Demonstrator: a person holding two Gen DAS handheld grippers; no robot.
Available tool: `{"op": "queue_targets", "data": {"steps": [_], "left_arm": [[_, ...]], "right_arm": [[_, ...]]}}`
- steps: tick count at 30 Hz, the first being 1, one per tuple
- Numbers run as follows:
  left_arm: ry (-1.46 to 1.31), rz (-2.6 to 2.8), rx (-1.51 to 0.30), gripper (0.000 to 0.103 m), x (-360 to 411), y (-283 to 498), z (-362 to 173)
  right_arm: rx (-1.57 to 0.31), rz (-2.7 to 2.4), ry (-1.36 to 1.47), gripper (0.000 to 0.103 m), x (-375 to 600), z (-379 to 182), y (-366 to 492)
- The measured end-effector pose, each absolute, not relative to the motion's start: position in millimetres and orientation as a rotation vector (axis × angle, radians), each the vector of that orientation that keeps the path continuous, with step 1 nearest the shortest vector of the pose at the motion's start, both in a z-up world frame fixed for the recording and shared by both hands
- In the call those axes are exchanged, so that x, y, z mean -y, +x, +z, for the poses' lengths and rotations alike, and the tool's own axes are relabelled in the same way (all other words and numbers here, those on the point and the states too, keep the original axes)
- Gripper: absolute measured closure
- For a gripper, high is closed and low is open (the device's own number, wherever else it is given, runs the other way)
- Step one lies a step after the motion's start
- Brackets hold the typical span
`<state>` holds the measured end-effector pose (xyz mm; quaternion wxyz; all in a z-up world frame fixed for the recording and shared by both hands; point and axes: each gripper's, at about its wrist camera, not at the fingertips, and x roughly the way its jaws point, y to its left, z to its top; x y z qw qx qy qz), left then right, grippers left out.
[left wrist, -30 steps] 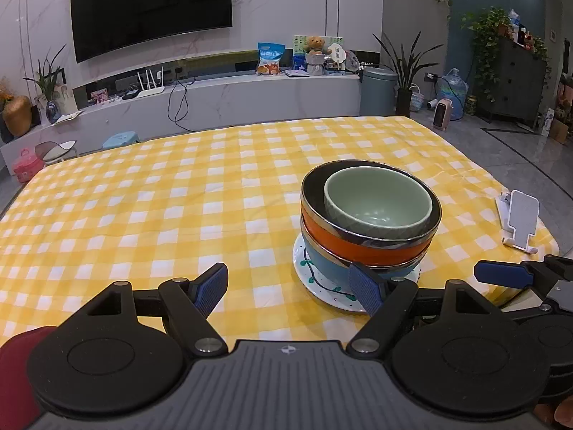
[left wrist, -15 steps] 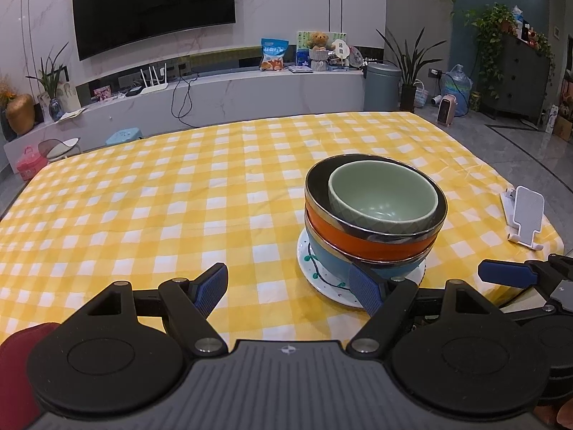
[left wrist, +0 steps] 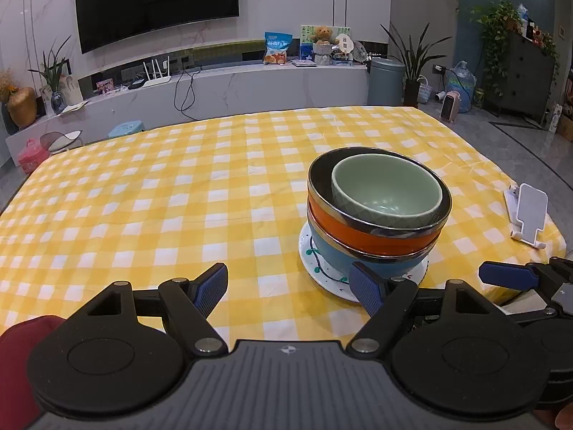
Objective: Organize plates and bowls
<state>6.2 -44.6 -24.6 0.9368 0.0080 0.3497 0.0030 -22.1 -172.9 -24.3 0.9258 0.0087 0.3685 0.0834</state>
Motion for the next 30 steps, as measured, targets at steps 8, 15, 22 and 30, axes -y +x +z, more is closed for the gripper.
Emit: {"op": "queue_targets", "data": {"steps": [8,15,22,30], "left_arm": [[0.02,0.009,-0.716,0.013,44.3,5.8,-25.4],[0.021,0.008,-0.718,0.013,43.9,5.9,-25.4],[0.022,0.009,-0.723,0.013,42.9,5.1,-26.3],[0.019,0.01,-0.73,0.013,40.1,4.5,-27.1]], "right_arm": [[-0.76,0.17,0.015,0.01,172.4,-24.6,-21.5],[-0.762,0.17,0.016,0.01,172.3,-25.1,-21.3],[-0.767,0.169,0.016,0.01,172.2,-27.2,-20.8],[-0.774,0.168,0.016,0.01,172.8,-28.8,-19.8]]}}
